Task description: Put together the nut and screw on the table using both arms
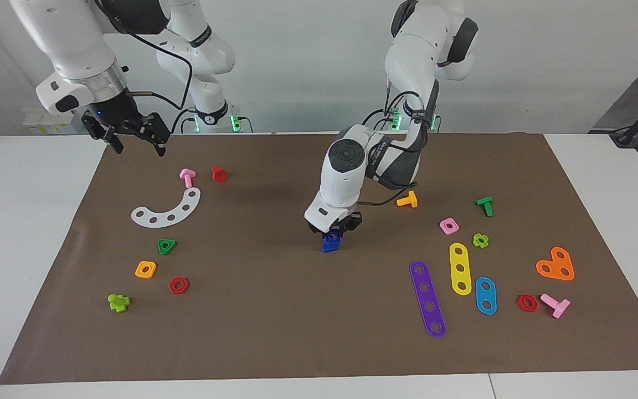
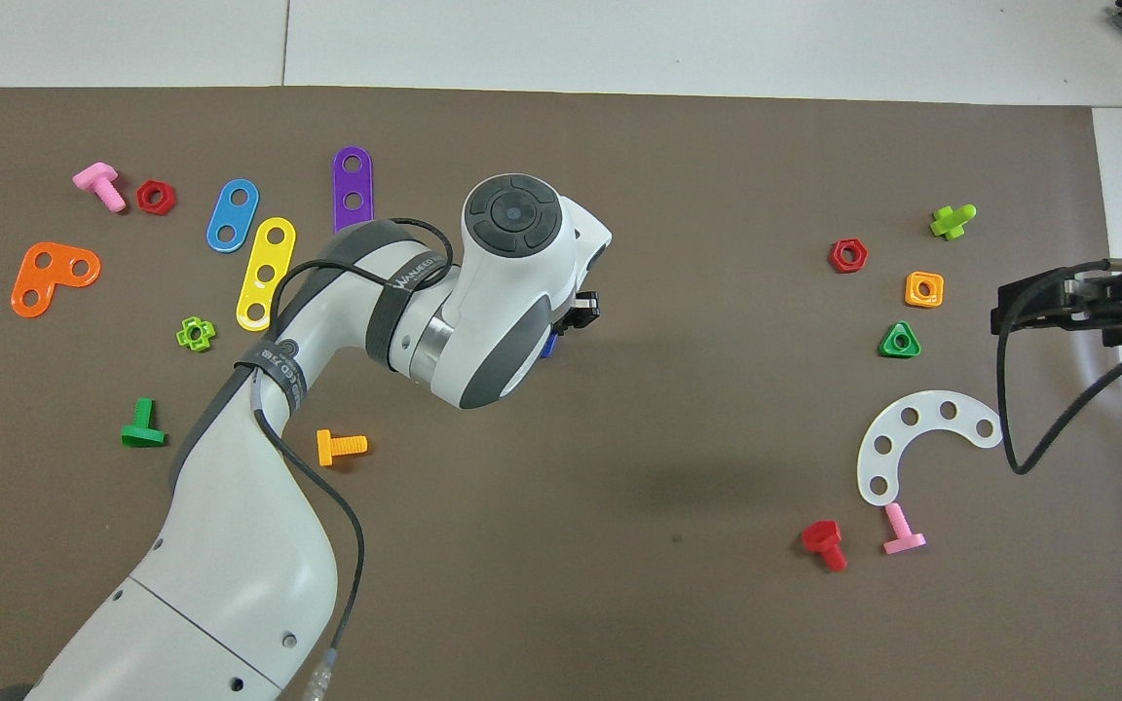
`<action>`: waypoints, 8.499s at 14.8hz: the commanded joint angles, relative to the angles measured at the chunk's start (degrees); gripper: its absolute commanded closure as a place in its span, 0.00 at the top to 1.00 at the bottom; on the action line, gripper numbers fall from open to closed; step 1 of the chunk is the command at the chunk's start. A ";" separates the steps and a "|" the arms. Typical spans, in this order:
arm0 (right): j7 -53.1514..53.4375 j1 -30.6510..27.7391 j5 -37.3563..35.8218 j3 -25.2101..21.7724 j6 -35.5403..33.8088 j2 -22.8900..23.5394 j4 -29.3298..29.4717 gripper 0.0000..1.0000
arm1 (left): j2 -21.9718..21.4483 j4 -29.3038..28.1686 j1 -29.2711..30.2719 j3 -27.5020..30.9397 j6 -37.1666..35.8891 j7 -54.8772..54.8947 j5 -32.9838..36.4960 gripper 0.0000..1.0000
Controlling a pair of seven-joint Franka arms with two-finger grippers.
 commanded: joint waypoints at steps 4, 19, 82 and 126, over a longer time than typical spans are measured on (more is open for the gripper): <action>0.00 -0.49 1.10 0.28 0.25 -0.48 -0.65 1.00 | 0.83 0.30 -0.51 0.92 1.71 -0.34 -0.71 0.24; 0.00 -0.49 1.10 0.28 0.25 -0.48 -0.74 1.00 | 0.30 -0.85 -0.51 1.19 -0.30 -0.43 -1.15 0.24; 0.00 -0.49 1.10 0.28 0.25 -0.48 -0.65 1.00 | 0.30 -2.42 -1.13 1.45 1.44 -1.13 -2.56 0.52; 0.00 -0.49 1.10 0.28 0.25 -0.56 -0.65 1.00 | -35.02 -10.33 30.69 2.33 -28.62 36.22 2.10 0.97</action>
